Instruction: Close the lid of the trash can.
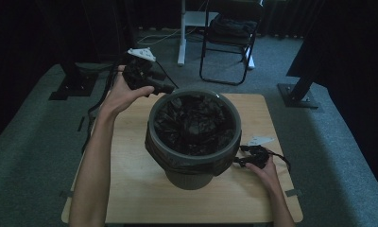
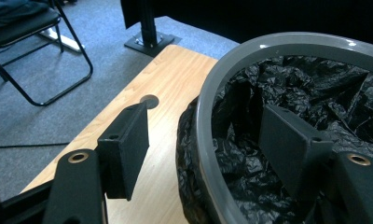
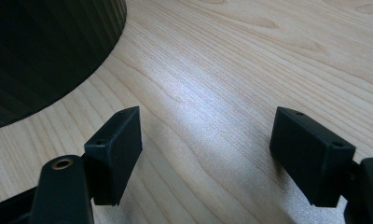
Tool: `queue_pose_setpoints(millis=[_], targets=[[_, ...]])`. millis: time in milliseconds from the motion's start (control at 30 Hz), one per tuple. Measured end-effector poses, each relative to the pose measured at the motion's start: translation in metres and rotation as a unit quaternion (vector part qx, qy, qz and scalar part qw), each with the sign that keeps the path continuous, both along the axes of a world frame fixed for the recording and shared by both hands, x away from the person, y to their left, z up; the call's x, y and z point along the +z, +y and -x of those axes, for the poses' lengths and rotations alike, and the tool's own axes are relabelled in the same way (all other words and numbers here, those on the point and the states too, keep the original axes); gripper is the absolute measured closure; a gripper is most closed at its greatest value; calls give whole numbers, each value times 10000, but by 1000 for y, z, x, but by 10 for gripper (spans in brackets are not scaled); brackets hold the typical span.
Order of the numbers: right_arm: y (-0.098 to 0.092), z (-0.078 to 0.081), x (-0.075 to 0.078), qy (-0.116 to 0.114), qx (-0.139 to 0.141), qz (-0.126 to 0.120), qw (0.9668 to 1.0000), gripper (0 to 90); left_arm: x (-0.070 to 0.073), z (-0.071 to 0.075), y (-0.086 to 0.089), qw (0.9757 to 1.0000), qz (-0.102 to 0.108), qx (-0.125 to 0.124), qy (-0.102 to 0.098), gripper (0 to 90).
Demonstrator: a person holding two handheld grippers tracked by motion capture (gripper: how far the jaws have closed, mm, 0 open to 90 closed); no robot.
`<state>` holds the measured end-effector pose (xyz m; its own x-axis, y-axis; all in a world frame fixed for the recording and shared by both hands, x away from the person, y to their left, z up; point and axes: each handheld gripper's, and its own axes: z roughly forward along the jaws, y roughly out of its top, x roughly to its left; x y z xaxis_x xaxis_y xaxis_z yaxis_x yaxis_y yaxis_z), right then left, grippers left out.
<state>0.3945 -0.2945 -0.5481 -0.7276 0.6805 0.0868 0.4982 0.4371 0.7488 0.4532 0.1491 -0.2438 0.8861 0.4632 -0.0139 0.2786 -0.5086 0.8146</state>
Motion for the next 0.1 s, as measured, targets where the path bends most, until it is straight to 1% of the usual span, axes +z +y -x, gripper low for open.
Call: queue_pose_setpoints(millis=[100], targets=[[0, 0, 0, 1, 0, 0, 10000, 244, 0, 2, 5, 10000, -43, 62, -6, 344]])
